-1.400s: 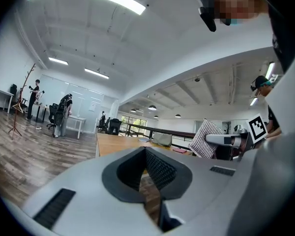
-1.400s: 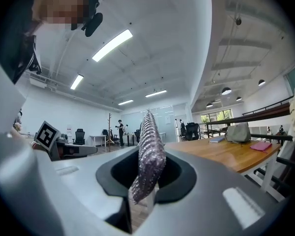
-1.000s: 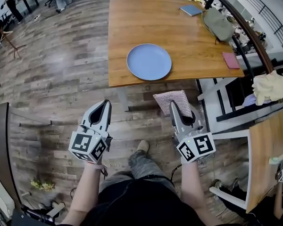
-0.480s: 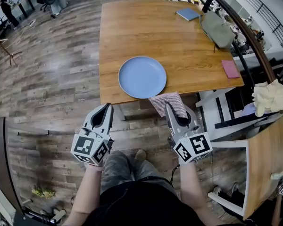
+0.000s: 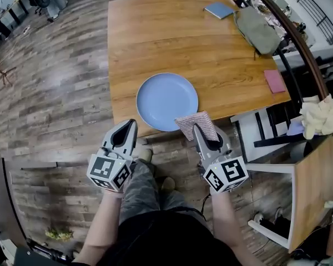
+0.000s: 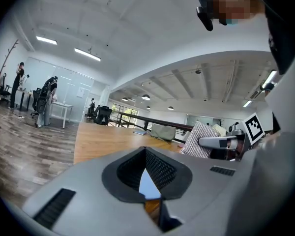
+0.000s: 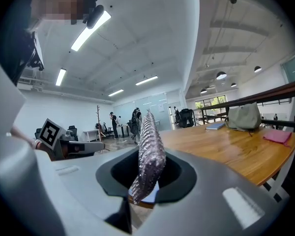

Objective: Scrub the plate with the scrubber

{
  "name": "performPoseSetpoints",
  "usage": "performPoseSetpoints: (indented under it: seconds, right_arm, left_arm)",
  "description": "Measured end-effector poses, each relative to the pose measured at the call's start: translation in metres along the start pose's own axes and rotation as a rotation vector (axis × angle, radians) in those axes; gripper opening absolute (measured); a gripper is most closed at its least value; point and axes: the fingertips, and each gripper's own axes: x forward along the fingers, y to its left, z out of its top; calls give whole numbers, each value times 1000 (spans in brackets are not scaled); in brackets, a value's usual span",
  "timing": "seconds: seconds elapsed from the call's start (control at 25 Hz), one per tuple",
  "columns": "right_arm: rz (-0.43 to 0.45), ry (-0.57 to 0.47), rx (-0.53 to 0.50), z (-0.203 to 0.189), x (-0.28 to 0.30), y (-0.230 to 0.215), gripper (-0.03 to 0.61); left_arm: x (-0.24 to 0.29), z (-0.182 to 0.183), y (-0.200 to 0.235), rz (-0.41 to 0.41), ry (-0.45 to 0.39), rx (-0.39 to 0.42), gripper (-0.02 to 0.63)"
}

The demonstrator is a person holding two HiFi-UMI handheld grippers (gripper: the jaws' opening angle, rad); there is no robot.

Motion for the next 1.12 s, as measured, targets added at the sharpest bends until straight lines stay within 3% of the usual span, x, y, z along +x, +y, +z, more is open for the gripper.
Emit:
performPoseSetpoints:
  seconds: [0.28, 0.56, 0.84, 1.12]
  right_arm:
    - [-4, 75, 9, -20, 52, -1, 74]
    - [-30, 200, 8, -53, 90, -5, 74]
    - [-38, 364, -73, -86, 123, -2, 74]
    - [3, 507, -209, -115, 154, 16, 74]
  left_arm:
    - [43, -1, 36, -33, 49, -2, -5]
    - [63, -30, 66, -35, 159, -20, -5]
    - [80, -69, 81, -97, 327, -15, 3]
    - [98, -90, 82, -175, 429, -32, 91]
